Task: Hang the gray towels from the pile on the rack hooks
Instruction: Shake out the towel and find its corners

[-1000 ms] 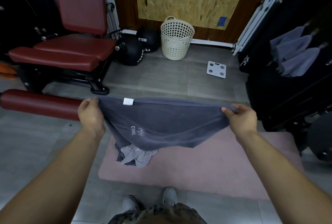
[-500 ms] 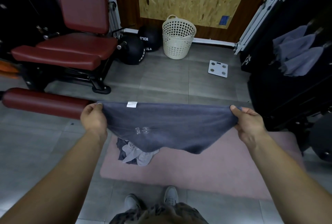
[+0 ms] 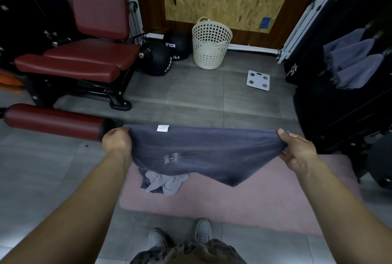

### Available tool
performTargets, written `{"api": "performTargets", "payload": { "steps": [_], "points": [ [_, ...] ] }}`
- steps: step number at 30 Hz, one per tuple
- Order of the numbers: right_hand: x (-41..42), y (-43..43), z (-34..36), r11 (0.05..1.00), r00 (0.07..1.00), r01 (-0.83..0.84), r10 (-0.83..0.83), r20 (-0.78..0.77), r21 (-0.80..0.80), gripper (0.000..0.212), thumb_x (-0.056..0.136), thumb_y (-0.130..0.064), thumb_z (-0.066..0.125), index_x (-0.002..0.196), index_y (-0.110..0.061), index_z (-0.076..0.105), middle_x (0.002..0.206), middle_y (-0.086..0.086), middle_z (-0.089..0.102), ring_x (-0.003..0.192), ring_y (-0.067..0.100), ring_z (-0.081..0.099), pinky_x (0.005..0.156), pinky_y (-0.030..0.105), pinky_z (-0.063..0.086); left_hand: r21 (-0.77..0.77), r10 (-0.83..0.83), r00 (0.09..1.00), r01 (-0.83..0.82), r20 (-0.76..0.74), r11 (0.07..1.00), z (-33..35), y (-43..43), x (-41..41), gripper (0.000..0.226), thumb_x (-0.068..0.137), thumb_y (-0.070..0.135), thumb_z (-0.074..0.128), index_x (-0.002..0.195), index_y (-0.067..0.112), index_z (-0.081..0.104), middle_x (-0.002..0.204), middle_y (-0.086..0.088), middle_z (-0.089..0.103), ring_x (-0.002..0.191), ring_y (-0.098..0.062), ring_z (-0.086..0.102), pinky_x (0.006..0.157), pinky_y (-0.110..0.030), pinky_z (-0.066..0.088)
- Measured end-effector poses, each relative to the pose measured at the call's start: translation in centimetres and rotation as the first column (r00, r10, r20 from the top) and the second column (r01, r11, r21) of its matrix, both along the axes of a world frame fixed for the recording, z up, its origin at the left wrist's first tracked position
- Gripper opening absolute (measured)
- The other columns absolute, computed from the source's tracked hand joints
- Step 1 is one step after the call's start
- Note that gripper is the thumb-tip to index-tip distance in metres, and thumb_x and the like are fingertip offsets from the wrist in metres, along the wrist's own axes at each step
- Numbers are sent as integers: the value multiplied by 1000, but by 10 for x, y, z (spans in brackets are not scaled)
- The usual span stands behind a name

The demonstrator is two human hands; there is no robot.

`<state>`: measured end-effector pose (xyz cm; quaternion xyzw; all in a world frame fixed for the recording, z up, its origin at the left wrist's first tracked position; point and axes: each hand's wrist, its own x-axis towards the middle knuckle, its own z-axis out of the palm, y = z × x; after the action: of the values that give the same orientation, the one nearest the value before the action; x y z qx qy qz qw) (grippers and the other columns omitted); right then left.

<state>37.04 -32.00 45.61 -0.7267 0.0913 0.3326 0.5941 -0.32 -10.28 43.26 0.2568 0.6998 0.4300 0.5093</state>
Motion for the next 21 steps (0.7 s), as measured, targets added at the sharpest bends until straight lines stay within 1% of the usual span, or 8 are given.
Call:
{"api": "performTargets", "payload": {
  "steps": [3,5,7,10,12,15,18,21],
  "points": [
    [-11,6,-5,966,975,51,6,220,-253,22,89,-21,74,78,-12,57,91,9,66,89,26,59,84,39,53,-115,-66,997,71,44,991,5,-10,14,10,85,17,63,79,10,60,80,-8,61,76,-25,58,70,-32,44],
    [-32,15,-3,963,943,54,38,332,-263,30,89,-20,71,68,-18,50,78,4,61,84,23,59,76,29,46,-196,-144,973,179,179,964,10,-22,31,15,86,18,62,91,4,66,83,-12,67,70,-26,63,64,-32,51],
    [-59,24,1,971,911,7,92,401,-239,30,88,-17,70,68,-21,49,75,2,59,80,22,58,74,28,43,-207,-233,928,299,291,932,16,-40,50,21,87,20,62,100,5,68,87,-13,70,70,-26,66,56,-30,55],
    [-106,37,9,958,846,-233,284,452,-166,26,88,-15,71,70,-19,53,67,-2,57,66,16,54,69,28,47,-85,-422,856,464,300,882,30,-77,77,6,91,12,64,85,12,64,84,-14,63,79,-27,61,64,-33,54],
    [-136,40,16,912,791,-389,405,459,-134,24,91,-17,71,71,-16,56,65,-5,58,60,7,51,63,22,46,29,-542,796,556,270,830,40,-99,93,14,92,6,66,79,10,64,80,-14,62,79,-25,60,75,-39,54],
    [-162,40,26,862,787,-506,471,398,-20,18,94,-18,69,78,-8,66,66,-3,65,58,2,56,58,17,47,171,-676,727,655,121,736,47,-116,102,10,91,7,70,81,9,73,79,-6,73,77,-18,68,84,-40,57],
    [-166,37,32,848,839,-515,469,276,127,18,97,-14,64,85,-4,72,73,7,71,67,10,65,63,27,55,238,-704,710,683,7,691,50,-116,99,16,88,4,72,83,18,76,83,0,77,81,-13,72,86,-36,59],
    [-166,37,32,839,864,-500,465,196,214,18,97,-14,63,88,0,72,93,29,70,82,28,67,85,53,57,264,-724,682,721,-106,640,52,-118,96,27,87,2,72,81,28,74,79,14,76,79,-1,70,82,-20,55]
  ]
}}
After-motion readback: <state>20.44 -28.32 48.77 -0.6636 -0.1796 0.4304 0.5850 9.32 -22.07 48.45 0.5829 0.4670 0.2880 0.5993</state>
